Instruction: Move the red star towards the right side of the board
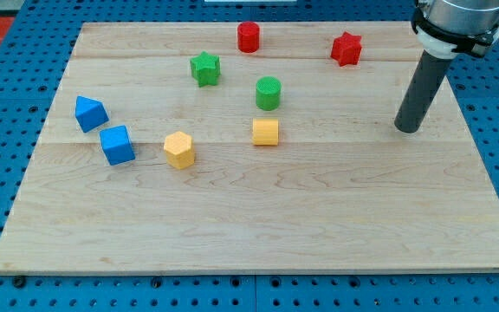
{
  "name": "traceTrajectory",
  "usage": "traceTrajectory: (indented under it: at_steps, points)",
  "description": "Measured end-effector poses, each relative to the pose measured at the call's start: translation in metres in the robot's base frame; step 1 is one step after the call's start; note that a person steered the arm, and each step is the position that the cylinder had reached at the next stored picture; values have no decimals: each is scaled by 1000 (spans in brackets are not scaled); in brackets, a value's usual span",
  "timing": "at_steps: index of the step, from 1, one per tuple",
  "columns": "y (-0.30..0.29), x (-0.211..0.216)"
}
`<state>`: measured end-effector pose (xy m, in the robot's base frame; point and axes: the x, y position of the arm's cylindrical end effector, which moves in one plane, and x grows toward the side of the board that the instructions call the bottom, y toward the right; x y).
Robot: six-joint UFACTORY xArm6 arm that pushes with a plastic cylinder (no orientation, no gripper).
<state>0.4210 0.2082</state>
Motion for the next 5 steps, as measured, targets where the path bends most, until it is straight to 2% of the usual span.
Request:
traceTrajectory:
  at_steps: [2,3,4,5]
  points:
    - [0,0]
    - [16,-24]
    - [36,-84]
    - [15,-145]
